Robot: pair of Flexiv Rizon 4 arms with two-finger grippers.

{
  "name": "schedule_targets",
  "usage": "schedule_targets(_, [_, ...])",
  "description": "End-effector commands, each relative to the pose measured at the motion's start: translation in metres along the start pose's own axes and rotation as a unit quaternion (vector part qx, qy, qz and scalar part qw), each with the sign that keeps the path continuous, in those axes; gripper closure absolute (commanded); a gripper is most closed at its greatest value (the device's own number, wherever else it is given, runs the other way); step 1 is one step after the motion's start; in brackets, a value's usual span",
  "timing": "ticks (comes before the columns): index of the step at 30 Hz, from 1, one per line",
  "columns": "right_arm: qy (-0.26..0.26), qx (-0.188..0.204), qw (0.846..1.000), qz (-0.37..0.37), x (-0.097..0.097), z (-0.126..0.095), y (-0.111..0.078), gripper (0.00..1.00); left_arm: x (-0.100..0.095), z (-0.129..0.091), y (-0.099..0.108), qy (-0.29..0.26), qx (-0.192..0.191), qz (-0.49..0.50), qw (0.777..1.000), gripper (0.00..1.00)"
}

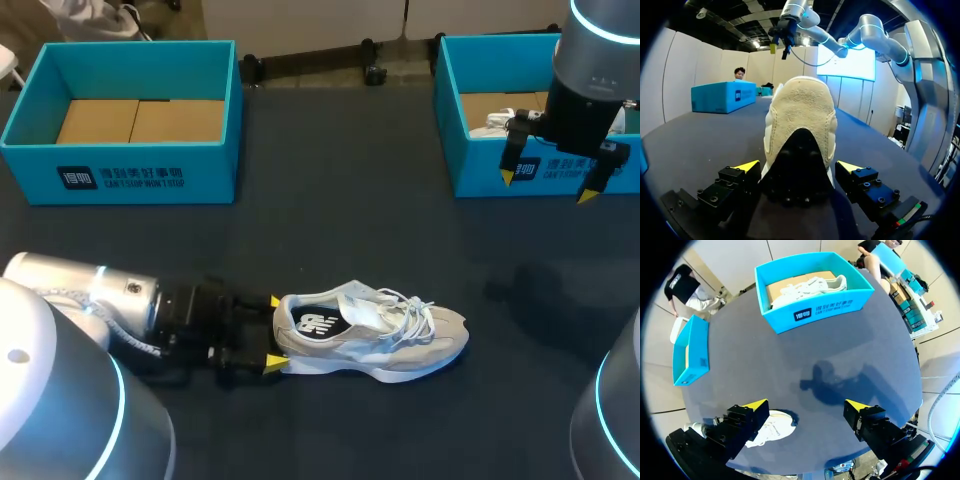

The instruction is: Take the shoe out of the shoebox, open the shoe tongue, remove and reinsert the insole, then place the shoe into the shoebox

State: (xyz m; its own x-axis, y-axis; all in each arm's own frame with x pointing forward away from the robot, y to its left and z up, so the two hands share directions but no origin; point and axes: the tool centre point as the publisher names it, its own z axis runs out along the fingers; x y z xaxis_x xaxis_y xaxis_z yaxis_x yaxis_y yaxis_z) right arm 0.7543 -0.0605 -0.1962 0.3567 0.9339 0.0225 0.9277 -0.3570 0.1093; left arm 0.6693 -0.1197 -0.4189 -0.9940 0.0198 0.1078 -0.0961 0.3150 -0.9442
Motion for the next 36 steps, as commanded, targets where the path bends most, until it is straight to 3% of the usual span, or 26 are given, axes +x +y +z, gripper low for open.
schedule_targets(1, [0.001,0.000,1.000,0.000,0.000,0.001,0.000,0.00,-0.001,0.003,0.000,0.003,-0.003,0.003,1.000,0.00])
schedule_targets(36, [0.001,0.000,1.000,0.000,0.000,0.001,0.000,0.00,0.002,0.026,-0.008,0.015,0.001,0.006,1.000,0.00])
